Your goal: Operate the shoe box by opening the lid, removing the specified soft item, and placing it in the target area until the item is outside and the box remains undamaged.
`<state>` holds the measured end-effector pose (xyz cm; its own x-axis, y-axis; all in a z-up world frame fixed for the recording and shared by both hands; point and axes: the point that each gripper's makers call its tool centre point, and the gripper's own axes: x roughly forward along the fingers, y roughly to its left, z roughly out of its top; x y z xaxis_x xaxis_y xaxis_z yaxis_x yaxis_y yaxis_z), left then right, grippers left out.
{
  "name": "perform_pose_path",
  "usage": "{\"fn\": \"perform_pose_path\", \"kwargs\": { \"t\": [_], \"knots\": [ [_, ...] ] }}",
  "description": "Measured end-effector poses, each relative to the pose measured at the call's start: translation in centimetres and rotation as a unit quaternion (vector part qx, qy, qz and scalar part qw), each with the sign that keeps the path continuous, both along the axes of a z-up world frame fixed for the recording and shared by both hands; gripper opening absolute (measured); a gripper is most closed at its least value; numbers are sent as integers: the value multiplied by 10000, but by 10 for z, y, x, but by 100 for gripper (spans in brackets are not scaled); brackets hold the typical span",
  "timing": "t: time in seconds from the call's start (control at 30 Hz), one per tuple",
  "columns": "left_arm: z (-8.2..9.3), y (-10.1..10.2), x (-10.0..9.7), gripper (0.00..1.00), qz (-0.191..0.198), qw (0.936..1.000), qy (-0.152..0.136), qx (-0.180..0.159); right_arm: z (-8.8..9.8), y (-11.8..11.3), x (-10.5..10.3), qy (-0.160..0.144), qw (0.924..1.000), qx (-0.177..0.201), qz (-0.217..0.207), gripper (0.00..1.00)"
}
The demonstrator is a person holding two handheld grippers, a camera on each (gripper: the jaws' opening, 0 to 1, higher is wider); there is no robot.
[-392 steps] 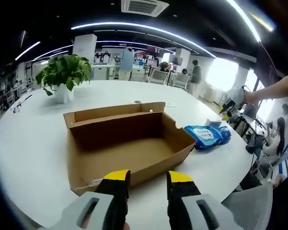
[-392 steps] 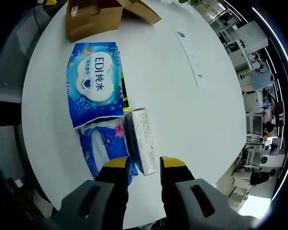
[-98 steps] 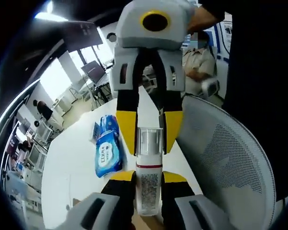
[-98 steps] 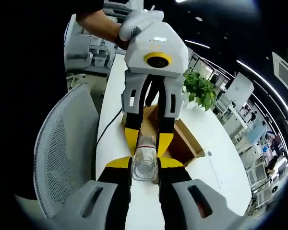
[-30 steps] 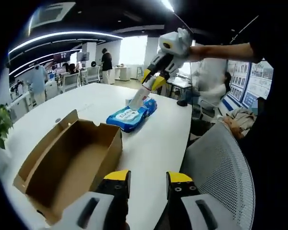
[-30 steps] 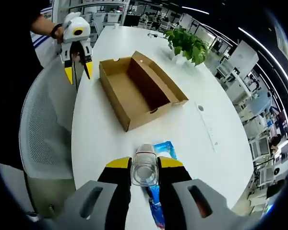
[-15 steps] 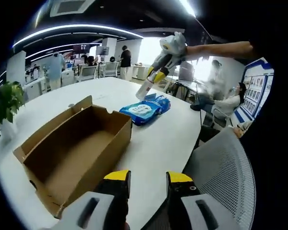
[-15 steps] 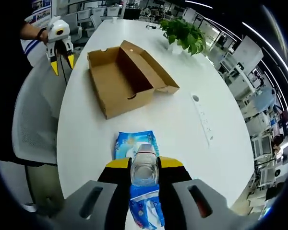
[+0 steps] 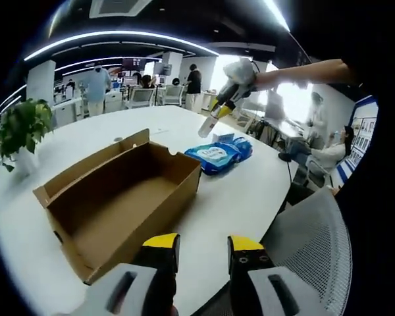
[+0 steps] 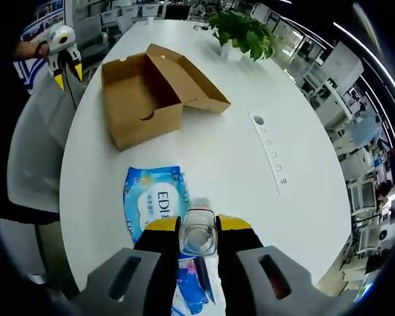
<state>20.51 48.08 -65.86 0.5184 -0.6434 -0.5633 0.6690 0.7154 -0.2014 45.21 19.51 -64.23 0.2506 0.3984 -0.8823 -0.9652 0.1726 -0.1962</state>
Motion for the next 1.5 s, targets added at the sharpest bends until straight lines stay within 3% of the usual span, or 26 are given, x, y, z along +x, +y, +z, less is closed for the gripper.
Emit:
{"fn": "perform_pose_path", "kwargs": {
  "t": [0.33, 0.6, 0.8, 1.5],
  "knots": [
    [-2, 6, -3, 29, 360, 9992, 134, -50, -30, -22, 18, 264, 9991, -325, -23, 18],
    [-4, 6, -4, 29, 446, 9988, 212, -55, -46, -32, 13, 541, 9967, -596, 72, 18],
    [-3, 5, -1, 29, 464, 9986, 234, -43, -58, -41, 12, 571, 9941, -874, 284, 18],
    [-4, -1, -1, 29, 433, 9987, 275, -56, -64, -38, 20, 633, 9905, -1091, 552, 18]
  ]
}}
